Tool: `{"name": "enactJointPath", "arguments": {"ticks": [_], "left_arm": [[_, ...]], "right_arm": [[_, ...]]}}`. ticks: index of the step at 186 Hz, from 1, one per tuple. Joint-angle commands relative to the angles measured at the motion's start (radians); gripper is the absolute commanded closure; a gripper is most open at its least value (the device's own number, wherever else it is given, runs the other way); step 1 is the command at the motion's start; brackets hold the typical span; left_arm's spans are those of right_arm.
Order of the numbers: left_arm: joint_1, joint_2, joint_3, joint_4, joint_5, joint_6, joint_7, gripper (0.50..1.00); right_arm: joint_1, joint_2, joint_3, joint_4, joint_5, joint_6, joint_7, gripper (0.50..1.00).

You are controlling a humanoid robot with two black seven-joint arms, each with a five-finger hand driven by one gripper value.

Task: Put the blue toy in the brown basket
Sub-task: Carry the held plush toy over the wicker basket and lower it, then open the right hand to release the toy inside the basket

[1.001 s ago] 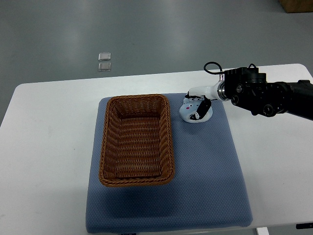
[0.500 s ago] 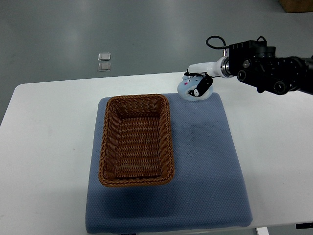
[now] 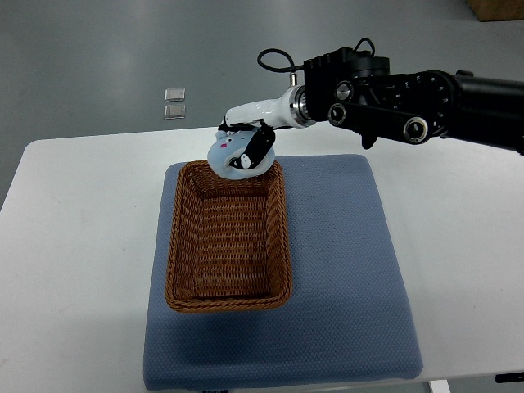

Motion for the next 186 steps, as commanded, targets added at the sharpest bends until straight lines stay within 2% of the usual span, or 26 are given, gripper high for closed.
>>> {"name": "enactJointPath", "arguments": {"ticks": [1,65,134,144,178,186], "left_arm": [[0.0,0.0,-0.001,0.0,0.0,0.0,0.0,0.5],[0.0,0.0,-0.001,-0.006,0.0,0.0,-0.001,0.5],[0.0,0.0,-0.001,-0.006,0.0,0.0,0.0,0.5],[0.0,0.0,-0.001,-0.006,0.0,0.0,0.0,0.5],[0.0,0.0,-0.001,-0.006,0.0,0.0,0.0,0.5],[0.0,0.0,-0.001,-0.006,0.0,0.0,0.0,0.5]], "right_arm": [[-0.018,0.068,-0.003,-0.008,0.063,0.0,0.0,1.0],[-0.142,0.076,-0.012,-0.093,0.063,-0.016,0.0,1.0],[-0.205,0.076,-0.015,-0.105,0.072,-0.026,0.002,1.0],[-0.217,0.076,-0.015,-0.111,0.072,-0.033,0.002,0.967],[-0.24,0.076,-0.015,-0.13,0.072,-0.033,0.002,0.963],[-0.245,0.076,-0.015,-0.131,0.07,-0.035,0.002,0.926]]}}
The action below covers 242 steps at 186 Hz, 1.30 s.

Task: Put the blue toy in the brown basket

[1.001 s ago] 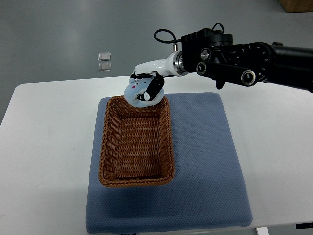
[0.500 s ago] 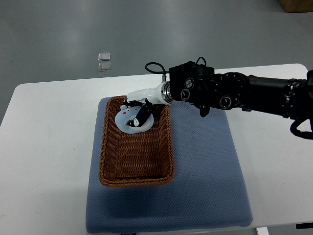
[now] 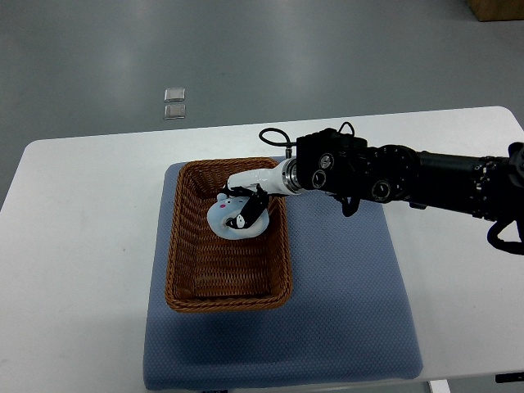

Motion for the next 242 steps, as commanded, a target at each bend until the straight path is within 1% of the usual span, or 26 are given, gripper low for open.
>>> {"name": "enactJointPath", "arguments": {"ticks": [1,6,7,8,9,10,11,12,13,14,15,16,17,18,19,28,30,39,48,55,118,141,155,173,228,242], "left_arm": [[0.0,0.0,0.0,0.0,0.0,0.0,0.0,0.5],[0.0,0.0,0.0,0.0,0.0,0.0,0.0,0.5],[0.0,0.0,0.0,0.0,0.0,0.0,0.0,0.5],[0.0,0.0,0.0,0.0,0.0,0.0,0.0,0.5],[0.0,0.0,0.0,0.0,0.0,0.0,0.0,0.5],[0.0,0.0,0.0,0.0,0.0,0.0,0.0,0.5],[0.0,0.0,0.0,0.0,0.0,0.0,0.0,0.5],[0.0,0.0,0.0,0.0,0.0,0.0,0.0,0.5],[0.0,0.0,0.0,0.0,0.0,0.0,0.0,0.5],[0.0,0.0,0.0,0.0,0.0,0.0,0.0,0.5],[0.0,0.0,0.0,0.0,0.0,0.0,0.0,0.5],[0.0,0.0,0.0,0.0,0.0,0.0,0.0,0.5],[0.0,0.0,0.0,0.0,0.0,0.0,0.0,0.5],[0.0,0.0,0.0,0.0,0.0,0.0,0.0,0.5],[0.0,0.0,0.0,0.0,0.0,0.0,0.0,0.5],[0.0,0.0,0.0,0.0,0.0,0.0,0.0,0.5],[0.0,0.0,0.0,0.0,0.0,0.0,0.0,0.5],[0.0,0.0,0.0,0.0,0.0,0.0,0.0,0.5],[0.0,0.0,0.002,0.002,0.0,0.0,0.0,0.5],[0.0,0.0,0.0,0.002,0.0,0.0,0.0,0.5],[0.0,0.0,0.0,0.006,0.0,0.0,0.0,0.5],[0.0,0.0,0.0,0.003,0.0,0.0,0.0,0.5],[0.0,0.0,0.0,0.003,0.0,0.0,0.0,0.5],[0.0,0.0,0.002,0.003,0.0,0.0,0.0,0.5],[0.0,0.0,0.002,0.003,0.0,0.0,0.0,0.5],[0.0,0.0,0.002,0.003,0.0,0.0,0.0,0.5]], "right_arm": [[-0.011,0.0,0.0,-0.009,-0.001,-0.002,0.0,0.912],[-0.012,0.0,0.002,-0.009,0.0,-0.002,0.0,0.885],[-0.012,0.0,0.002,-0.009,0.0,-0.002,0.0,0.871],[-0.012,0.0,0.002,-0.009,0.0,-0.002,0.0,0.871],[-0.012,0.0,0.002,-0.011,0.0,-0.002,0.001,0.855],[-0.012,0.0,0.002,-0.011,0.0,-0.002,0.001,0.854],[-0.014,0.0,0.002,-0.009,0.0,-0.002,0.001,0.838],[-0.014,0.0,0.002,-0.009,0.0,-0.002,0.001,0.838],[-0.014,0.0,0.002,-0.009,0.0,-0.002,0.001,0.822],[-0.014,0.0,0.002,-0.009,0.0,-0.002,0.001,0.822],[-0.014,0.0,0.002,-0.009,0.0,-0.002,0.001,0.806],[-0.014,0.0,0.002,-0.009,0.0,-0.002,0.001,0.805],[-0.014,0.0,0.002,-0.009,0.0,-0.002,0.001,0.789],[-0.014,0.0,0.002,-0.009,0.0,-0.002,0.001,0.789],[-0.014,0.0,0.003,-0.009,0.0,-0.002,0.001,0.775],[-0.014,0.0,0.003,-0.009,0.0,-0.002,0.001,0.726],[-0.014,0.0,0.005,-0.009,0.0,-0.002,0.003,0.699],[-0.014,0.0,0.005,-0.011,0.0,0.0,0.003,0.677],[-0.014,0.0,0.006,-0.011,0.0,0.0,0.003,0.666],[-0.014,0.0,0.008,-0.011,0.0,0.0,0.003,0.642],[0.002,0.0,0.014,-0.011,0.003,0.009,0.003,0.64],[0.008,0.0,0.049,-0.011,0.003,0.014,0.003,0.64],[0.026,0.0,0.066,-0.011,0.006,0.017,0.003,0.634],[0.048,0.0,0.084,-0.011,0.02,0.017,0.003,0.613],[0.1,0.0,0.176,-0.009,0.051,0.037,0.005,0.609],[0.101,-0.04,0.233,-0.009,0.051,0.035,0.006,0.609]]}}
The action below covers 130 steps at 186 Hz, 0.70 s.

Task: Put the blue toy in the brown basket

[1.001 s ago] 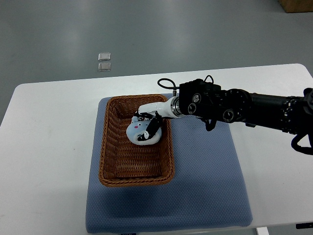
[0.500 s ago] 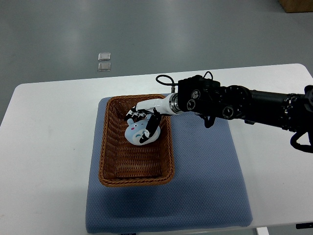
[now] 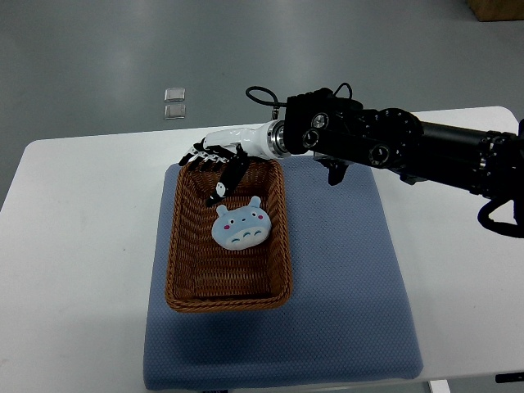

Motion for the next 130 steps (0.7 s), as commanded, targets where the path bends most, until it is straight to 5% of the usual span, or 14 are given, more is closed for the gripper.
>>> {"name": "enactJointPath", "arguments": {"ticks": [1,29,67,96,130], "left_arm": [[0.0,0.0,0.0,0.0,0.0,0.0,0.0,0.5],[0.0,0.0,0.001,-0.003,0.0,0.0,-0.001,0.5],[0.0,0.0,0.001,0.002,0.0,0.0,0.0,0.5],[0.0,0.0,0.001,-0.006,0.0,0.0,0.0,0.5],[0.0,0.0,0.005,-0.008,0.002,0.0,-0.001,0.5]], "right_arm": [[0.006,-0.045,0.076,0.0,0.0,0.0,0.003,0.609],[-0.035,-0.128,0.214,0.0,0.0,-0.014,0.006,0.609],[-0.265,-0.243,0.58,-0.002,0.042,-0.029,0.01,0.609],[-0.463,-0.23,0.909,-0.003,0.195,-0.028,0.032,0.609],[-0.597,-0.171,1.056,-0.009,0.324,-0.029,0.058,0.593]]}}
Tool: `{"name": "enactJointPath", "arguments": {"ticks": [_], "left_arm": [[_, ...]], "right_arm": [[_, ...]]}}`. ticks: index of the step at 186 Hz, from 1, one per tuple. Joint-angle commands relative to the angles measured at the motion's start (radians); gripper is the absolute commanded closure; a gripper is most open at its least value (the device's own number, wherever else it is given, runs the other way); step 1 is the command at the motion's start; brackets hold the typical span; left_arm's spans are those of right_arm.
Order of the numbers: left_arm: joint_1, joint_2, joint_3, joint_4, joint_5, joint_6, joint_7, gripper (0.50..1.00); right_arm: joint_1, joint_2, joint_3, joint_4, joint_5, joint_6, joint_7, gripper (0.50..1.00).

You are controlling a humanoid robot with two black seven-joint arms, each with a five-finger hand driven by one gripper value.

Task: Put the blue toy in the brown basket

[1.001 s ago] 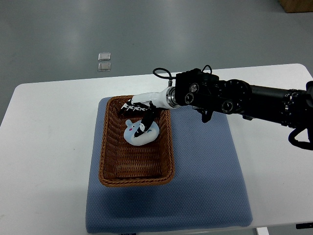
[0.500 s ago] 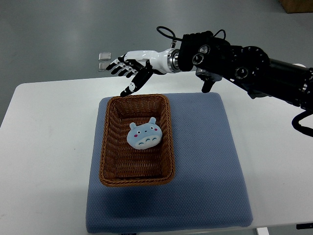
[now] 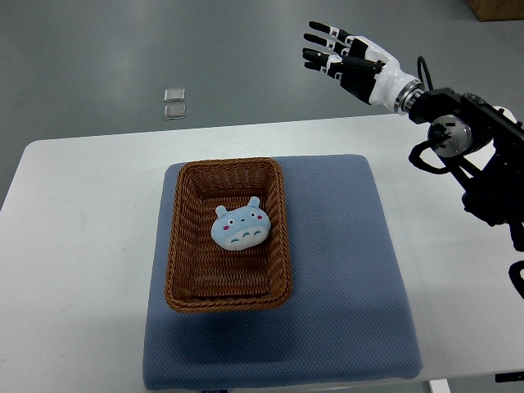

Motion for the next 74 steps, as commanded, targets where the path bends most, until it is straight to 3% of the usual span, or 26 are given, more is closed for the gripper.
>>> {"name": "enactJointPath", "arguments": {"ticks": [1,33,74], "left_arm": [[0.0,0.0,0.002,-0.001,0.001,0.0,-0.001,0.5],[0.0,0.0,0.002,0.001,0.001,0.0,-0.001,0.5],[0.0,0.0,0.002,0.001,0.001,0.0,-0.001,0.5]], "right_arm": [[-0.07,0.041,0.07,-0.003,0.061,0.0,0.018,0.593],[-0.138,0.1,0.105,-0.043,0.095,0.009,0.104,0.591],[-0.17,0.13,0.105,-0.051,0.15,0.014,0.124,0.591]]}}
